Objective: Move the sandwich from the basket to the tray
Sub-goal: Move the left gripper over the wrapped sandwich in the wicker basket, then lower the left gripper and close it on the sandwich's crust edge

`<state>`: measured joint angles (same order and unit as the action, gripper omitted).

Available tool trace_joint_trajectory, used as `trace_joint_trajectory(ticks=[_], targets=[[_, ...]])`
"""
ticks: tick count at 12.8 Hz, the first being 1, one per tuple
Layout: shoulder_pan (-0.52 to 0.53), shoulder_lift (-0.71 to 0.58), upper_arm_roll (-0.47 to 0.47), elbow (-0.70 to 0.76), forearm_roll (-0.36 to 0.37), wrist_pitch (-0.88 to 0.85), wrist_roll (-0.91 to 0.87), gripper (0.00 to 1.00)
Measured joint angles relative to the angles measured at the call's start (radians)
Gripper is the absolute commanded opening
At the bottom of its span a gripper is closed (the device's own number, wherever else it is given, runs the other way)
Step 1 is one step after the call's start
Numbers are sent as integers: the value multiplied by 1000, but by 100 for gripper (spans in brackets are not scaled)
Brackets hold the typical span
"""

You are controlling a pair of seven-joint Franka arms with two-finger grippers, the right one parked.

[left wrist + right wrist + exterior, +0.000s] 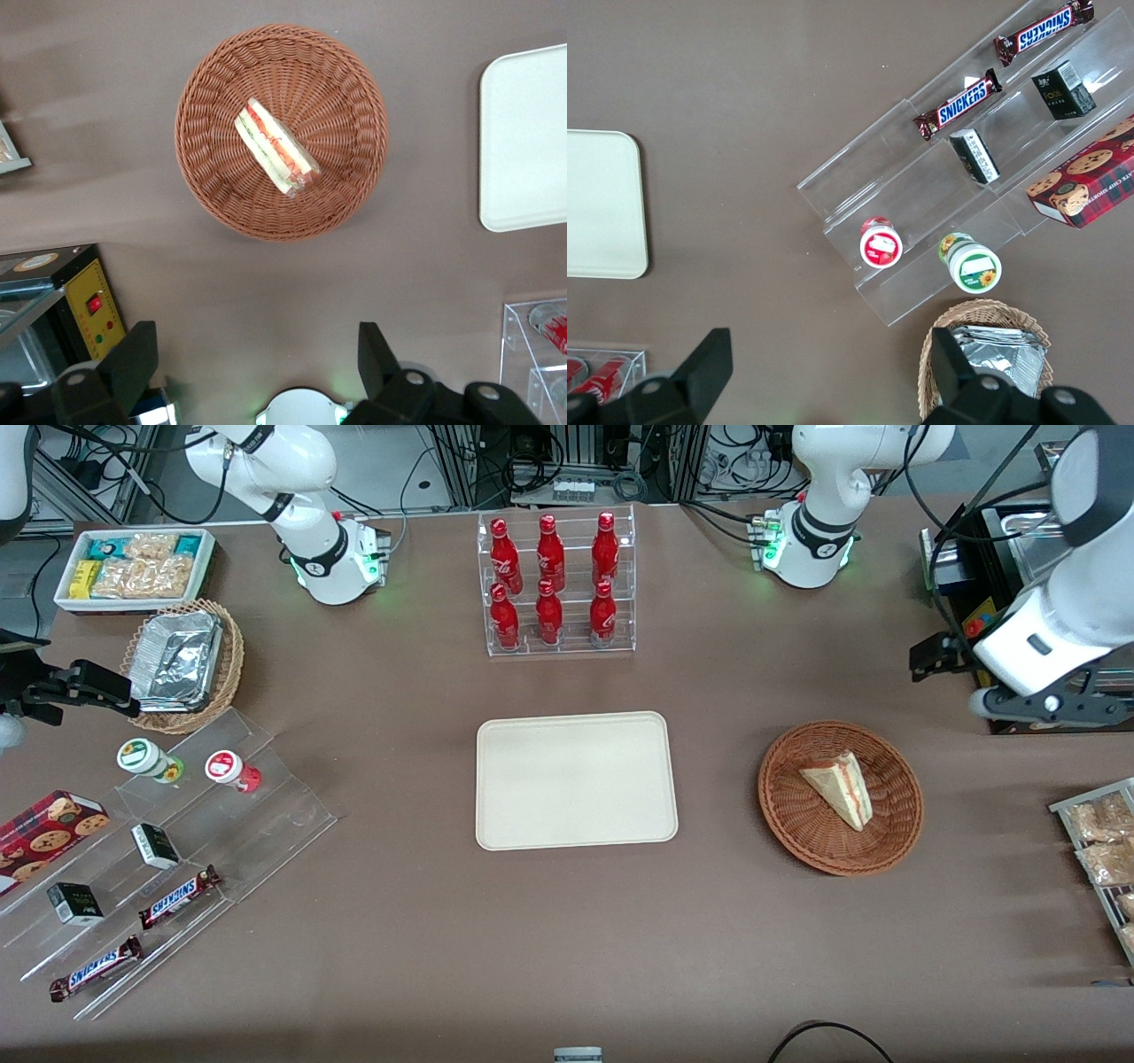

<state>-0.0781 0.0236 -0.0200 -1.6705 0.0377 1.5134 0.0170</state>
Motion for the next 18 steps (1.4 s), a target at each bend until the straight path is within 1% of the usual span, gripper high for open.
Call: trace_joint_trajectory(ticks=[8, 11, 15, 18], targets=[[-19, 3, -2, -317, 0, 377, -235, 100], [-19, -1, -2, -395, 0, 486, -352, 100], [-19, 0, -2, -490, 0, 647, -569, 100], [-20, 12, -2, -525, 0, 729, -702, 100]])
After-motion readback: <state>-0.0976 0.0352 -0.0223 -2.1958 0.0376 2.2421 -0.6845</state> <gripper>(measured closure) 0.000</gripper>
